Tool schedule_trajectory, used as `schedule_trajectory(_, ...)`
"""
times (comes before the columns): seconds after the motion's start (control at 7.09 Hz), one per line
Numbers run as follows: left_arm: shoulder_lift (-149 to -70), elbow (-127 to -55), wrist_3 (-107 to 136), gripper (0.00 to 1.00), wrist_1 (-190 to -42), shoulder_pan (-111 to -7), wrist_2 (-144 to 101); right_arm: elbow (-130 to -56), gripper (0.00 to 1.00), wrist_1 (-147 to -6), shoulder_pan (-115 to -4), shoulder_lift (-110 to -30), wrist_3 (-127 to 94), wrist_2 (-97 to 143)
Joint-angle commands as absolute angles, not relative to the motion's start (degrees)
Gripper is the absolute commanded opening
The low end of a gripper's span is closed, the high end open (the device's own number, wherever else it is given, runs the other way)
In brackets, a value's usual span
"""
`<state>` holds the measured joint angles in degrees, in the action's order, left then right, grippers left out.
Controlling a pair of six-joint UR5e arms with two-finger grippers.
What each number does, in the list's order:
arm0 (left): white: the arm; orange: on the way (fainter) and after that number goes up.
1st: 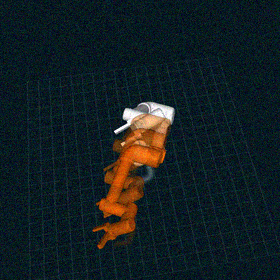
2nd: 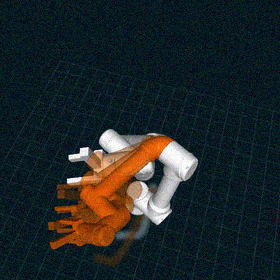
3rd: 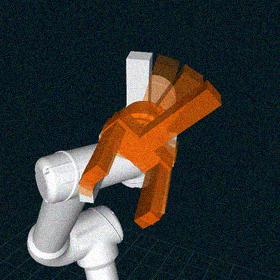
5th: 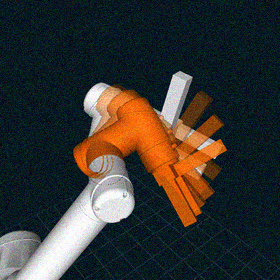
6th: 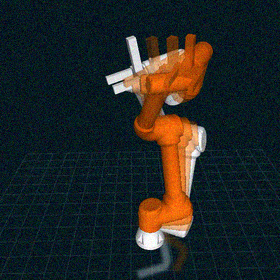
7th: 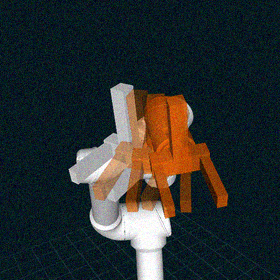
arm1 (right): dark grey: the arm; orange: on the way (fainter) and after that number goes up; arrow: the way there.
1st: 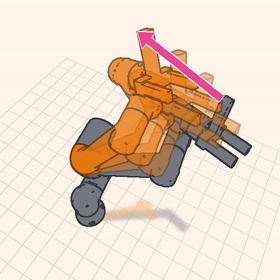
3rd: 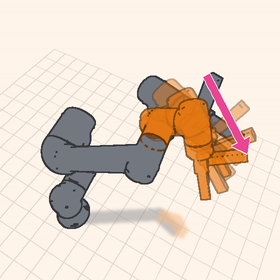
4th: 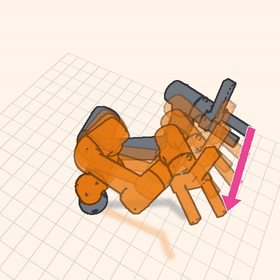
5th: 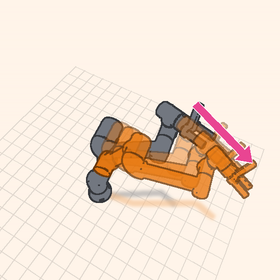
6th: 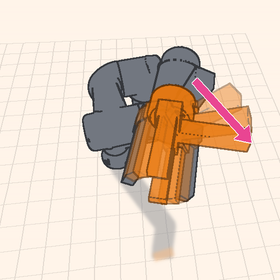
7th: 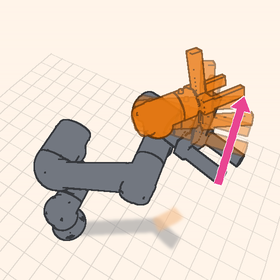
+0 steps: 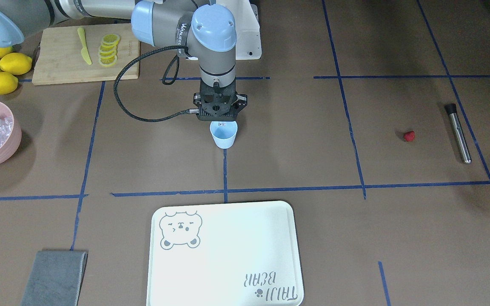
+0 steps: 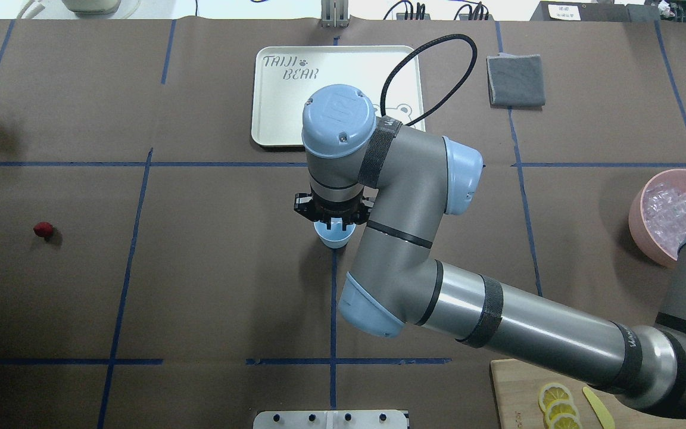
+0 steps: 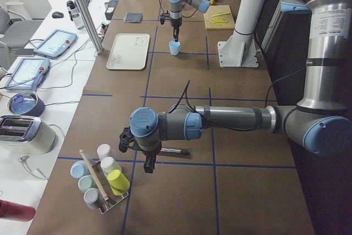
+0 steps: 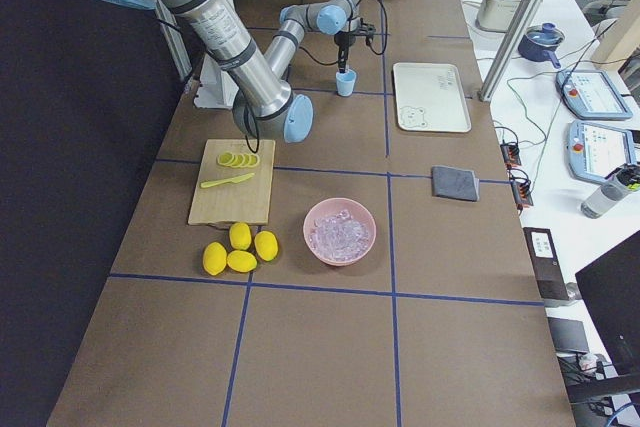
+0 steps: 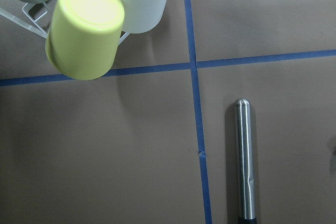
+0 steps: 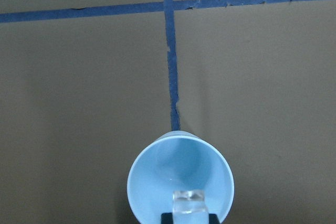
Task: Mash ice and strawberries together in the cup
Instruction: 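Lower the right gripper and release the ice cube into the cup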
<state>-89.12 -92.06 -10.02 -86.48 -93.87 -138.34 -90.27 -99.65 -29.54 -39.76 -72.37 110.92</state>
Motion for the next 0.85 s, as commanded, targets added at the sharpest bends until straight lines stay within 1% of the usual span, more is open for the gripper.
schedule_trajectory(0.0,-89.12,-92.11,-10.02,1.0,-86.48,-93.87,-138.34,-90.26,0.32,-99.49,-29.53,-39.64,-72.33,111.0)
schedule_trajectory(0.14,-89.12,-92.2,-10.02,1.0,-86.48,-93.87,-138.34,-90.26,0.43,-99.23,-29.53,-39.73,-72.33,110.92)
schedule_trajectory(0.28,-89.03,-92.2,-10.02,1.0,-86.48,-93.87,-138.34,-90.26,0.49,-99.23,-29.53,-39.64,-72.33,110.92)
schedule_trajectory(0.56,-88.86,-92.64,-10.02,1.0,-86.48,-93.87,-138.34,-90.35,0.98,-99.23,-29.53,-39.64,-72.42,110.92)
schedule_trajectory(0.7,-88.77,-92.9,-9.93,1.0,-86.4,-93.87,-138.34,-90.35,0.98,-99.23,-29.53,-39.64,-72.42,111.0)
